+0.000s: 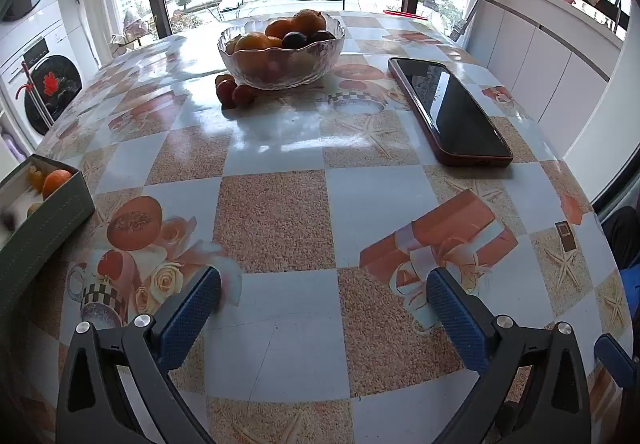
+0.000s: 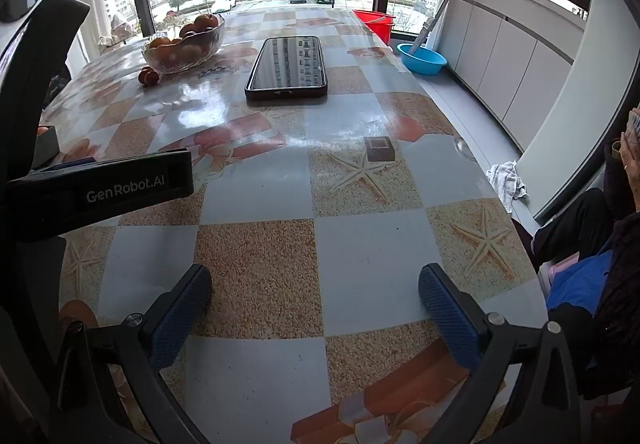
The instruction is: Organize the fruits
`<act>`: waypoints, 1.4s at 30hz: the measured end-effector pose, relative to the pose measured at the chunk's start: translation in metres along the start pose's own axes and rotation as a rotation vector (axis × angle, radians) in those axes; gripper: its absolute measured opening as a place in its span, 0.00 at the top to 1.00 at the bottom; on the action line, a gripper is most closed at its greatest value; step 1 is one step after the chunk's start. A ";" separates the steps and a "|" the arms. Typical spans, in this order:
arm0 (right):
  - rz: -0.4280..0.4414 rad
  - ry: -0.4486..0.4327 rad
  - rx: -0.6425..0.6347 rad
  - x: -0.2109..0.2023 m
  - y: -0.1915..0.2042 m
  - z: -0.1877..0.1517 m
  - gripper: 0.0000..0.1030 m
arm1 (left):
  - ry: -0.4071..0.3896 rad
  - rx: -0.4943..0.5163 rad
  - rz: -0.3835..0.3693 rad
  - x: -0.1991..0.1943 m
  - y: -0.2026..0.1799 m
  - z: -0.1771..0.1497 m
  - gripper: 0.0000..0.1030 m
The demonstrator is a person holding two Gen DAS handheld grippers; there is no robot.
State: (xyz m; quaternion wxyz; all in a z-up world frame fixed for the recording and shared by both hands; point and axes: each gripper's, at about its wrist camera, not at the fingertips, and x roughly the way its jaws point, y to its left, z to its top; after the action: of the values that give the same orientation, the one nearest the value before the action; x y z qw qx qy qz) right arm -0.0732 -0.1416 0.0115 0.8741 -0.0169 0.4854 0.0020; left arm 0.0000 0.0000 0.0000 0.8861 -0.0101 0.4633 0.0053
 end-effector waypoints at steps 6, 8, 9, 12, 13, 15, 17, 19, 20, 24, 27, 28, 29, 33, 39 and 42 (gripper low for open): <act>0.000 -0.001 0.000 0.000 0.000 0.000 0.00 | 0.000 0.000 0.000 0.000 0.000 0.000 0.00; 0.000 -0.001 0.000 0.000 0.000 0.000 0.00 | 0.000 0.000 0.000 0.000 0.000 0.000 0.00; 0.000 -0.001 0.000 0.000 0.000 0.000 0.00 | 0.000 0.000 0.000 0.000 0.000 0.000 0.00; 0.000 -0.001 0.000 0.000 0.000 0.000 0.00 | 0.000 0.000 0.000 0.000 0.000 0.000 0.00; 0.000 -0.001 0.000 0.000 0.000 0.000 0.00 | 0.000 0.000 0.000 0.000 0.000 0.000 0.00; 0.000 -0.001 0.000 0.000 0.000 0.000 0.00 | 0.000 0.000 0.000 0.000 0.000 0.000 0.00; -0.002 -0.001 0.000 0.000 0.000 0.000 0.00 | 0.000 0.000 0.000 0.000 0.000 0.000 0.00; -0.006 -0.001 -0.001 -0.001 0.000 0.000 0.00 | 0.000 0.000 0.000 0.000 0.000 0.000 0.00; -0.011 0.001 0.000 -0.001 0.000 0.000 0.00 | 0.000 0.000 0.000 0.000 0.000 0.000 0.00; -0.041 0.027 0.032 -0.002 0.002 0.002 0.00 | 0.000 0.000 0.000 0.000 0.000 0.000 0.00; -0.061 0.031 0.062 -0.003 0.005 0.002 0.00 | 0.000 0.000 0.000 0.000 0.000 0.000 0.00; -0.065 0.030 0.068 -0.003 0.007 0.002 0.00 | 0.000 0.000 0.000 0.000 0.000 0.000 0.00; -0.068 0.030 0.074 -0.002 0.008 0.002 0.00 | 0.000 0.000 0.000 0.000 0.000 0.000 0.00; -0.067 0.018 0.080 -0.002 0.011 0.000 0.00 | 0.000 0.000 0.000 0.000 0.000 0.000 0.00; -0.065 0.007 0.082 -0.002 0.011 -0.001 0.00 | 0.000 0.000 0.000 0.000 0.000 0.000 0.00; -0.065 0.007 0.082 -0.002 0.011 -0.001 0.00 | 0.000 0.000 0.000 0.000 0.000 0.000 0.00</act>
State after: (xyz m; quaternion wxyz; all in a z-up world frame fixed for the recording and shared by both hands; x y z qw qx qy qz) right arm -0.0754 -0.1305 0.0126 0.8720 0.0031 0.4873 -0.0462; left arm 0.0001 -0.0001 0.0000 0.8861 -0.0100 0.4633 0.0053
